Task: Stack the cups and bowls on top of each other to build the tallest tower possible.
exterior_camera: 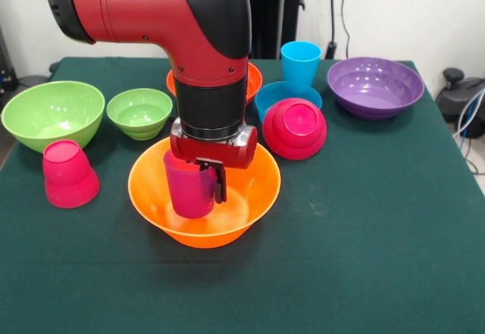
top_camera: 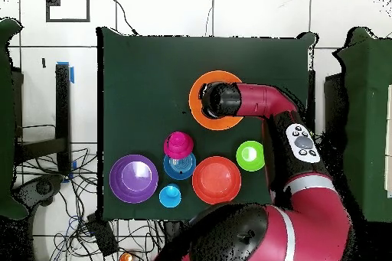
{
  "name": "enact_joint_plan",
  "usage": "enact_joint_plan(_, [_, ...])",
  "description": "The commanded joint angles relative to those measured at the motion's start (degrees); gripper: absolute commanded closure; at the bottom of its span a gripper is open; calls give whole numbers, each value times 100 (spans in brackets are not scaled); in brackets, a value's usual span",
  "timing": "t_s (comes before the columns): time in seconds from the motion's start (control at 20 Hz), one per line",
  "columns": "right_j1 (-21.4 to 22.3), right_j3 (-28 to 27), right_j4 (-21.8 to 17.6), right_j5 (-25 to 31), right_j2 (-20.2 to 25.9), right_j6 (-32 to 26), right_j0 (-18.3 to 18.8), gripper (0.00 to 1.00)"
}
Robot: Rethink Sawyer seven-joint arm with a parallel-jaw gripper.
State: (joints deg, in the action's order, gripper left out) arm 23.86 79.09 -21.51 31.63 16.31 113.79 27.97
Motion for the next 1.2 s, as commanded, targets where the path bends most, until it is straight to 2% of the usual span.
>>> enact_joint_plan(0.05, [-15, -28, 67, 293, 500, -315, -178, 100])
enact_joint_plan(0.4, [-6, -20, 62, 286, 484, -307, -185, 100])
enact_joint_plan(0.6, [15, 76, 160, 335, 624, -360, -125, 100])
enact_joint_plan(1.2, [48, 134, 268, 350, 619, -116, -237, 100])
